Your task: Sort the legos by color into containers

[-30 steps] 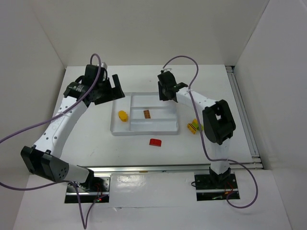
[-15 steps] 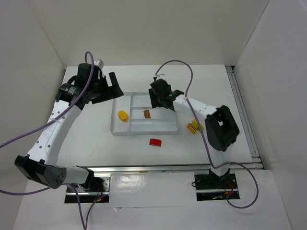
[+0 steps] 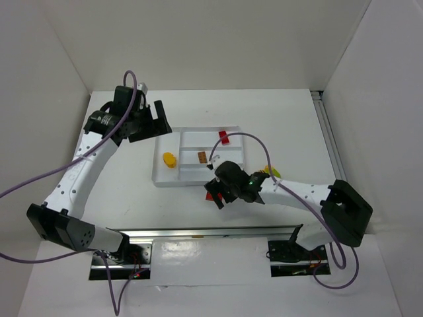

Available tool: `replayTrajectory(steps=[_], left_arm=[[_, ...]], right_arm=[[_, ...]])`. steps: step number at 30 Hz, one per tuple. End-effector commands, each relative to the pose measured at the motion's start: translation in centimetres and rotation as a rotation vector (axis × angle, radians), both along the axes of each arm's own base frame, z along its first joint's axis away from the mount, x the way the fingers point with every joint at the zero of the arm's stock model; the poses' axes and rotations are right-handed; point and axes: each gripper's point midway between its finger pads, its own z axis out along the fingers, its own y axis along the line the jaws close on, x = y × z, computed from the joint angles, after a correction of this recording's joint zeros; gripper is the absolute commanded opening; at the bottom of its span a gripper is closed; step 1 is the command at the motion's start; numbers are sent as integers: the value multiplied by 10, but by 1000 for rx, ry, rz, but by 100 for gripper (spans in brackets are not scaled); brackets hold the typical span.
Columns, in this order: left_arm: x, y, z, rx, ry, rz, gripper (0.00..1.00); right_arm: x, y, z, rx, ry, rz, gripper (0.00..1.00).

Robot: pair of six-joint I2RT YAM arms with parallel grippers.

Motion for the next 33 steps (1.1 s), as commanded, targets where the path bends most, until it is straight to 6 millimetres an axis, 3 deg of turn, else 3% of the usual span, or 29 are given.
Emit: replayTrajectory(steps=[1,9,16,20,26,31,33], left_arm=[[2,-4,5,-12,-23,-20,99],[4,-3,3,-6,-25,-13,99],[4,-5,0,-11,-14,-21,99],[7,-9,-2,-23,-3,-23,99],[14,-10,0,-20,-20,-31,99],[16,-11,-12,-11,11,-31,98],[15,-10,-15,-9,20,-31,98]], right_arm=[[4,19,3,36,-24,55,88],[10,29,-23,-14,-11,47,82],[28,36,-24,-40,-80,14,81],[30,38,-35,-65,-79,31,80],[21,51,-39,-68,-49,86,66],[10,55,-35,-63,-57,106,38],[6,52,-34,-81,-60,110,38]])
